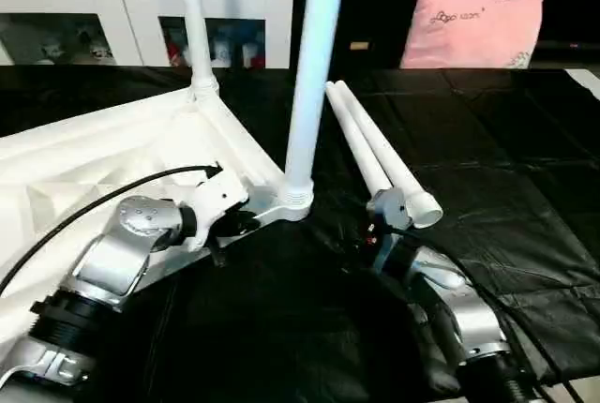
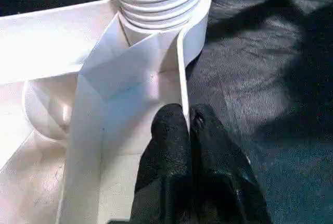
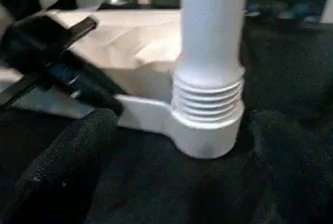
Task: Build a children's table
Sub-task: Rotate leg to tighten
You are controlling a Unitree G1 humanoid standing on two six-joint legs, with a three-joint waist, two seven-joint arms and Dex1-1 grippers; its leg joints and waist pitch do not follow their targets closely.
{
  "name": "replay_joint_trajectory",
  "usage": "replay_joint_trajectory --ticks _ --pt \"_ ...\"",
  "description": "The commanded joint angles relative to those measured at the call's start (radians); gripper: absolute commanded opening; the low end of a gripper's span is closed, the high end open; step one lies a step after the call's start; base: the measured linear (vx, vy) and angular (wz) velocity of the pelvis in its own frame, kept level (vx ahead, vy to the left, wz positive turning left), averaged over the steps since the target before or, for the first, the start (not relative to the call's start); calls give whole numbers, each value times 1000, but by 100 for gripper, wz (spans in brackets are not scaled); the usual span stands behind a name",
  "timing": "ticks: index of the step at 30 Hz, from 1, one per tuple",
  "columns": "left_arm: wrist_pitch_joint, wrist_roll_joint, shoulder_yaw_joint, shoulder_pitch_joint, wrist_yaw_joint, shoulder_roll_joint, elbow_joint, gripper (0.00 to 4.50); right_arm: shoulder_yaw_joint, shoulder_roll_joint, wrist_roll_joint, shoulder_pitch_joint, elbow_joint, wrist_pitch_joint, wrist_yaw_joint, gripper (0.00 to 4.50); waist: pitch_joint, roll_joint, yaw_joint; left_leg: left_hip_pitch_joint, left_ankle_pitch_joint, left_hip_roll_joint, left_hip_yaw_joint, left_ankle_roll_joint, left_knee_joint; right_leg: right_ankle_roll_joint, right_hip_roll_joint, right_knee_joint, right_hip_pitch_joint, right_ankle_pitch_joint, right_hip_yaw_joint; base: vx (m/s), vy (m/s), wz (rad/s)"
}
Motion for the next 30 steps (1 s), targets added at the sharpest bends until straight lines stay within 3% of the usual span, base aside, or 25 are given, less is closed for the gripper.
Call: replay_joint_trajectory --ticks 1,4,8,11,15,17,18,19,20,22,23,24,25,26,27,28,30 --pt "-30 22 -28 3 -44 22 25 0 0 -16 -2 -4 -36 16 18 445 -62 24 -1 13 -317 7 5 -16 -55 -151 -38 -63 39 -267 29 0 0 0" --pt "-107 24 -45 3 -102 50 51 0 -1 -38 7 -29 -46 39 38 445 -65 10 -3 12 -276 7 9 -12 -51 -161 -37 -56 41 -236 29 0 0 0" --pt "-187 34 -72 -7 -161 74 85 0 12 -73 21 -53 -61 68 102 445 -66 16 -1 15 -266 10 10 -12 -48 -172 -36 -47 39 -198 29 0 0 0" --pt "-202 31 -77 -11 -183 77 85 0 15 -98 33 -63 -63 82 147 445 -63 10 0 15 -300 10 9 -17 -48 -177 -38 -45 40 -223 29 0 0 0" --pt "-211 10 -88 -10 -221 55 65 0 3 -141 70 -83 -32 109 239 445 -66 14 3 17 -315 10 10 -15 -44 -187 -40 -44 40 -218 30 0 0 0" --pt "-231 25 -99 -4 -218 57 65 0 3 -149 70 -85 -19 116 254 445 -64 11 7 16 -304 10 11 -11 -42 -191 -41 -44 39 -213 31 0 0 0" --pt "-235 20 -98 -4 -228 58 67 0 5 -146 73 -95 -10 123 262 445 -64 38 14 18 -313 9 8 -18 -42 -190 -44 -43 36 -223 32 0 0 0" --pt "-236 11 -93 -2 -239 60 67 0 8 -139 66 -106 2 116 261 445 -62 26 9 16 -325 8 12 -18 -42 -187 -41 -50 36 -230 32 0 0 0" --pt "-238 2 -89 -1 -248 61 69 0 11 -134 61 -113 9 111 260 445 -64 33 10 18 -340 8 9 -27 -41 -191 -42 -47 36 -241 31 0 0 0" --pt "-244 -4 -86 2 -265 70 74 0 18 -123 46 -128 23 99 249 445 -65 21 10 16 -338 7 10 -30 -40 -194 -41 -46 38 -249 30 0 0 0" --pt "-253 3 -89 6 -267 78 77 0 17 -118 49 -131 22 97 246 445 -64 26 12 19 -338 8 9 -30 -40 -191 -41 -46 36 -261 30 0 0 0" --pt "-259 8 -84 9 -265 79 89 0 16 -112 57 -134 30 98 252 445 -63 4 13 17 -329 10 10 -22 -40 -186 -42 -44 37 -282 30 0 0 0" --pt "-258 10 -81 17 -258 79 88 0 19 -113 54 -130 31 95 252 445 -62 11 15 17 -330 10 9 -22 -41 -183 -44 -45 35 -295 31 0 0 0" --pt "-253 10 -78 30 -254 86 71 0 29 -122 49 -120 20 97 262 445 -60 -16 10 14 -335 11 12 -18 -41 -170 -43 -49 34 -327 29 0 0 0" --pt "-249 9 -77 37 -254 91 58 0 36 -129 44 -114 10 100 268 445 -59 0 15 16 -335 13 8 -21 -44 -160 -46 -47 33 -351 30 0 0 0" --pt "-226 -14 -67 41 -265 89 41 0 31 -130 61 -113 -5 124 273 445 -59 -15 10 15 -335 14 11 -18 -43 -154 -45 -51 31 -359 30 0 0 0" --pt "-196 -43 -53 24 -282 73 45 0 11 -132 90 -134 4 146 300 445 -60 -11 11 16 -332 14 9 -21 -44 -157 -44 -46 30 -346 31 0 0 0"
